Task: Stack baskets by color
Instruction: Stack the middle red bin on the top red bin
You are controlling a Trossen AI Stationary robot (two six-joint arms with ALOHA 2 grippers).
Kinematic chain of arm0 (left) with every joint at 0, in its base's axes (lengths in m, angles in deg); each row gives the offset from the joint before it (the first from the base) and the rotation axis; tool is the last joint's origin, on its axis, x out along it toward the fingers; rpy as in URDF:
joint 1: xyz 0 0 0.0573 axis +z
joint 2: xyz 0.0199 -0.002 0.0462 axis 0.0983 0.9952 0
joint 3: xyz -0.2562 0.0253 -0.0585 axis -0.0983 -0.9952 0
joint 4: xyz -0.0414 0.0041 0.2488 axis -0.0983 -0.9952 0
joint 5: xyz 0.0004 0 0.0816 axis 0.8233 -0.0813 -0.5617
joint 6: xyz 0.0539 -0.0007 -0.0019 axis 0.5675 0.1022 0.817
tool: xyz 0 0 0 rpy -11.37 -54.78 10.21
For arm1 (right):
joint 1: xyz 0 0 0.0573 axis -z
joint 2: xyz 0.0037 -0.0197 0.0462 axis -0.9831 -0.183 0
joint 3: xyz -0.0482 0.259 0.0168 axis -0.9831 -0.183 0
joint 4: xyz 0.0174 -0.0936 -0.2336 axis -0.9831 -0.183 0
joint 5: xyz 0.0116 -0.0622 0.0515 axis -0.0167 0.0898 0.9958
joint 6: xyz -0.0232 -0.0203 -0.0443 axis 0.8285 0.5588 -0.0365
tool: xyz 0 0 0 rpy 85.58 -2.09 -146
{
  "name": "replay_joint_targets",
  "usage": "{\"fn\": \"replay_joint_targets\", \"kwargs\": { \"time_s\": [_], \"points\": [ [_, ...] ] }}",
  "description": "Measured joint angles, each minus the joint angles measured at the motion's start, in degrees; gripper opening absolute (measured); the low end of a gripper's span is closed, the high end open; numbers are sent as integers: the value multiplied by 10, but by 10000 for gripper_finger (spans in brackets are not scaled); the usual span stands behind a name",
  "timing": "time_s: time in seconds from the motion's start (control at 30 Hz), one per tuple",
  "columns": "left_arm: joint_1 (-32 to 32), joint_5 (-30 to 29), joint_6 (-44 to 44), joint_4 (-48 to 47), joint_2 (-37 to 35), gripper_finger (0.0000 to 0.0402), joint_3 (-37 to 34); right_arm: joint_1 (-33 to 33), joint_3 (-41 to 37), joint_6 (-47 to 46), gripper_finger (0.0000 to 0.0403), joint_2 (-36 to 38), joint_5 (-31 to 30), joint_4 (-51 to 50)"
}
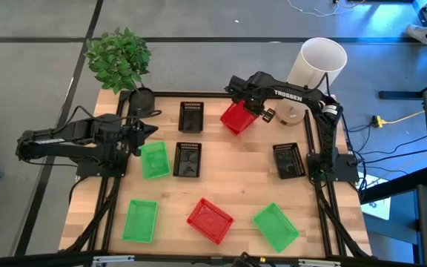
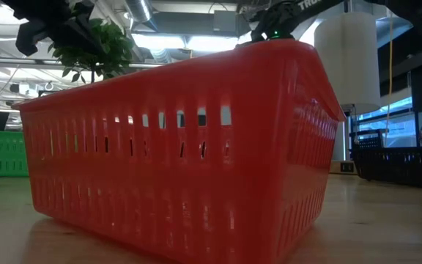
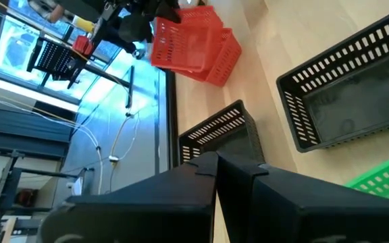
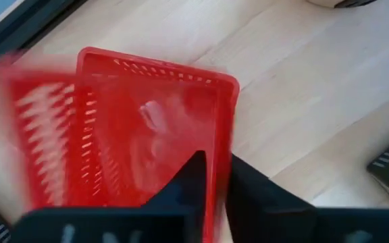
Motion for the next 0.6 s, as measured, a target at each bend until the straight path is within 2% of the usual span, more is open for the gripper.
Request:
{"fn": "replay_joint_targets", "kwargs": {
  "time_s": [0.27, 0.6],
  "points": [
    [0, 0, 0, 0, 0, 0, 0, 0, 0, 3, 107, 0, -13, 1],
    [0, 0, 0, 0, 0, 0, 0, -14, 0, 19, 114, 0, -13, 1]
  ]
}}
